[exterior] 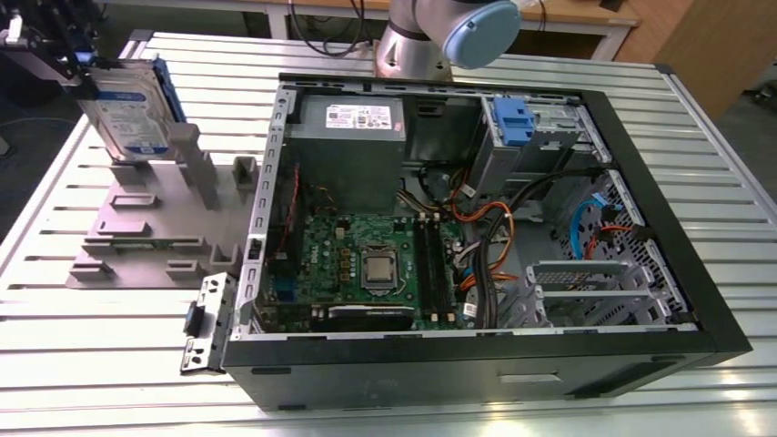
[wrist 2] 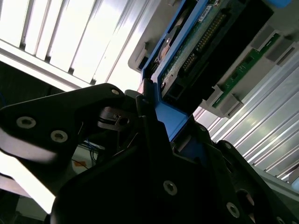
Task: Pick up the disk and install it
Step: 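Pick up the disk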
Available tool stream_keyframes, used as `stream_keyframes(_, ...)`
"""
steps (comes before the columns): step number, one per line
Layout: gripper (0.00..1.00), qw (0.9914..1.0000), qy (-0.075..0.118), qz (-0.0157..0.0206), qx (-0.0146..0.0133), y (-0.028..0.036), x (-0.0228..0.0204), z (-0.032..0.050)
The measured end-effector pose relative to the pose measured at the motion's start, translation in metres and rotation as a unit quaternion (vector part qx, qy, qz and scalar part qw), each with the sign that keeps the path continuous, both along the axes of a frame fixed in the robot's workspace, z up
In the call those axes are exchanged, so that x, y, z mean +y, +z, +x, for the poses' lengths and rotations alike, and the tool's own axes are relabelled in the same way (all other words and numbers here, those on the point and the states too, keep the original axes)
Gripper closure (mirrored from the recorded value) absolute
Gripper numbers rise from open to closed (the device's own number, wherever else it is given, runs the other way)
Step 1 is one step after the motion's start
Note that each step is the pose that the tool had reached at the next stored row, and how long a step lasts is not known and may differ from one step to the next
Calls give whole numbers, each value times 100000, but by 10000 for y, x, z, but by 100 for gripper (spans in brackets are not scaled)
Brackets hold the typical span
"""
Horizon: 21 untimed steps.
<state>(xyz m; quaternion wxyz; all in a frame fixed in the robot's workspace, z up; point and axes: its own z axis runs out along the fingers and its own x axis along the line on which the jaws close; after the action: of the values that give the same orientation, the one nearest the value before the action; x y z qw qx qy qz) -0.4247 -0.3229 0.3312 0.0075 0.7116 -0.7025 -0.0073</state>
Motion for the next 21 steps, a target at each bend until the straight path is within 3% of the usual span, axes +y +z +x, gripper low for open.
stream_keyframes(15, 63, 100000, -1, -153, -3, 121, 0, 0)
stream_keyframes(21, 63, 100000, 1, -153, -1, 127, 0, 0)
